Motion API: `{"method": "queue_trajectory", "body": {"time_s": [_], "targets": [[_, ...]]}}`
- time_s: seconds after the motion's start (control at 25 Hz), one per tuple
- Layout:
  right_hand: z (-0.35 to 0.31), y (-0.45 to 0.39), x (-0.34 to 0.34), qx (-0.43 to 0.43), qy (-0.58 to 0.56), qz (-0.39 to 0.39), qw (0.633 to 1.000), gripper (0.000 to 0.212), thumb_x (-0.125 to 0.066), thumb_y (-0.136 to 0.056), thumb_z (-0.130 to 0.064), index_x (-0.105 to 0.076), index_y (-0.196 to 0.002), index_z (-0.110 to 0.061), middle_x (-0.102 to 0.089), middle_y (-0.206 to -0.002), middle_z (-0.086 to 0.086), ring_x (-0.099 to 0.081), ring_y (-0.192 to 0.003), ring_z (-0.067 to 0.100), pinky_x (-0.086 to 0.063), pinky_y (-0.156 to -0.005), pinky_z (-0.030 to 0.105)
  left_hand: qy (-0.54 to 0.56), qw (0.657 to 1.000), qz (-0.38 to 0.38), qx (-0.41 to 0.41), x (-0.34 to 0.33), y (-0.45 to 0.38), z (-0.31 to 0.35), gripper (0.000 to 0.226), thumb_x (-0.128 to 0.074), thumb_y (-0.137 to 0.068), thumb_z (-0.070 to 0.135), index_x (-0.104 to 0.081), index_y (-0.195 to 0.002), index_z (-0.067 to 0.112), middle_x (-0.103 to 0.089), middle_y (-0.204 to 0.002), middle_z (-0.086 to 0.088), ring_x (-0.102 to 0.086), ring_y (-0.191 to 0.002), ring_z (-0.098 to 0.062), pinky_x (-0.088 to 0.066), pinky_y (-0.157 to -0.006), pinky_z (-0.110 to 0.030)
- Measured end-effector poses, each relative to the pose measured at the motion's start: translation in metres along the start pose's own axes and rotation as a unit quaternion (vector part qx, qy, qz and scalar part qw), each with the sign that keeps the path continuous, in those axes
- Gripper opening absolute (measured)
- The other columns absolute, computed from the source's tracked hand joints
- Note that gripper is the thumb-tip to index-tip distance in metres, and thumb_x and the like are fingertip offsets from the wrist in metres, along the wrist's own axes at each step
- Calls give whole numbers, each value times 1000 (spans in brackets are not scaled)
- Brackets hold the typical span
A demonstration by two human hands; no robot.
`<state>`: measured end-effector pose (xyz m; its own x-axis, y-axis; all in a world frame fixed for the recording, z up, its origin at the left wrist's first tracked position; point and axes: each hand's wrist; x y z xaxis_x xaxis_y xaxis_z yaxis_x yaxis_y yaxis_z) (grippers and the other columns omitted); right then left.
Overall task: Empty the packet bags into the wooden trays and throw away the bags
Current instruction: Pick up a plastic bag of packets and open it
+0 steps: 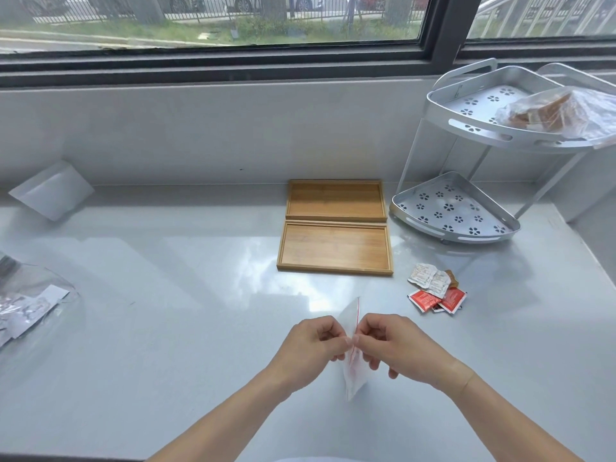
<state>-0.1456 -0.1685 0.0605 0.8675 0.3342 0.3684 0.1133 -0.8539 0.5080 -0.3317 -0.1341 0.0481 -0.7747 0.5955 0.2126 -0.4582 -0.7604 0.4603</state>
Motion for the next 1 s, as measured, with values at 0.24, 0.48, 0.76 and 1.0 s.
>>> {"method": "queue_trajectory", "body": {"time_s": [0.24, 0.48, 0.76, 1.0], "targets": [[-2, 2, -5, 63, 90, 49, 993, 16, -56, -74, -30, -54, -62, -20, -51, -54, -10, -39, -51, 5, -33, -50, 19, -292, 948, 67, -103, -9, 3, 2, 18, -42, -80, 39, -45, -70, 25, -52, -63, 10, -45, -61, -9, -37, -55, -28], [-1, 10, 10, 23, 175, 107, 978, 19, -57, -71, -25, -48, -56, -19, -48, -50, -7, -38, -48, 8, -32, -48, 20, -350, 918, 153, -108, 11, 0, 6, 17, -38, -75, 37, -39, -67, 22, -49, -61, 7, -42, -58, -8, -29, -49, -25], [-9, 24, 39, -15, 318, 137, 938, 19, -55, -70, -38, -48, -59, -25, -54, -55, -7, -46, -54, 9, -36, -52, 24, -394, 898, 154, -119, 41, 4, 6, 16, -47, -79, 32, -44, -67, 22, -51, -59, 7, -43, -57, -8, -30, -50, -23], [-21, 19, 38, 49, 381, 242, 891, 14, -53, -80, -47, -54, -90, -37, -60, -81, -19, -55, -80, 5, -37, -56, 25, -99, 992, 79, -24, 37, -6, 21, 26, -59, -80, 22, -50, -56, 24, -50, -51, 14, -41, -52, -9, -32, -50, -21]]}}
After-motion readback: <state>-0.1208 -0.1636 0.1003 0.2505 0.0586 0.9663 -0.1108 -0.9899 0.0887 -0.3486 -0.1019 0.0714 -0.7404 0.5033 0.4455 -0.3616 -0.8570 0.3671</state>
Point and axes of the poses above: each hand's wrist, its own y-axis away from the middle knuckle, its own x-axis out of the back of the hand, z = x × y
